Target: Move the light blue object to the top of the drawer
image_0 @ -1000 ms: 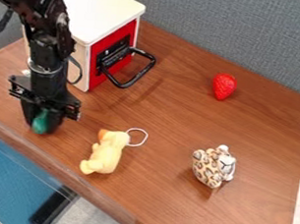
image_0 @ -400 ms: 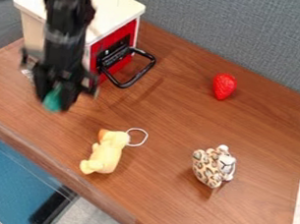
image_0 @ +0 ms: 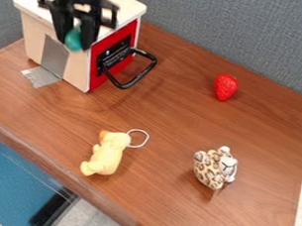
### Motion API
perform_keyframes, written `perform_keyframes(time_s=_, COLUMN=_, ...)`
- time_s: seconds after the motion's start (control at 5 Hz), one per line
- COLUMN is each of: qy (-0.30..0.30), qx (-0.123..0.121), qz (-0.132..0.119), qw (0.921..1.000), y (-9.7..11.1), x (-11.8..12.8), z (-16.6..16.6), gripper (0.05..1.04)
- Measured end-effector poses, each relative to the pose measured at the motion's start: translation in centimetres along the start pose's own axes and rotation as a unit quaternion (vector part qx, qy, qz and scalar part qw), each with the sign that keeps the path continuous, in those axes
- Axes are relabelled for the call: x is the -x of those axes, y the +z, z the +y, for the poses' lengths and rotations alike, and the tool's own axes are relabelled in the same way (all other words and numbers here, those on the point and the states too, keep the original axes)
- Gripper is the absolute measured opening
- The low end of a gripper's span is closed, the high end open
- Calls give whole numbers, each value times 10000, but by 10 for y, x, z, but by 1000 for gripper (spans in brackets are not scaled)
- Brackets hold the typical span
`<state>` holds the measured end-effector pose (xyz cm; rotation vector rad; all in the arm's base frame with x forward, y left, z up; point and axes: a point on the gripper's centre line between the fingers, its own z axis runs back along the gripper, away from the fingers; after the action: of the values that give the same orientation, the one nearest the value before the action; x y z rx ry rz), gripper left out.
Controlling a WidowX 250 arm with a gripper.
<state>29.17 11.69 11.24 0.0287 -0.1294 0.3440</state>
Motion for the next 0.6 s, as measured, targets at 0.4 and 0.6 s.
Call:
perform_keyframes(time_s=0.4, qy=-16, qx=49, qz=-68, qw=10000, y=-15, x=-50, z=21, gripper=436)
perform_keyframes(time_s=0.6, qy=-22, qx=6, qz=6, qw=10000, y=-23, x=-60, z=29, gripper=504)
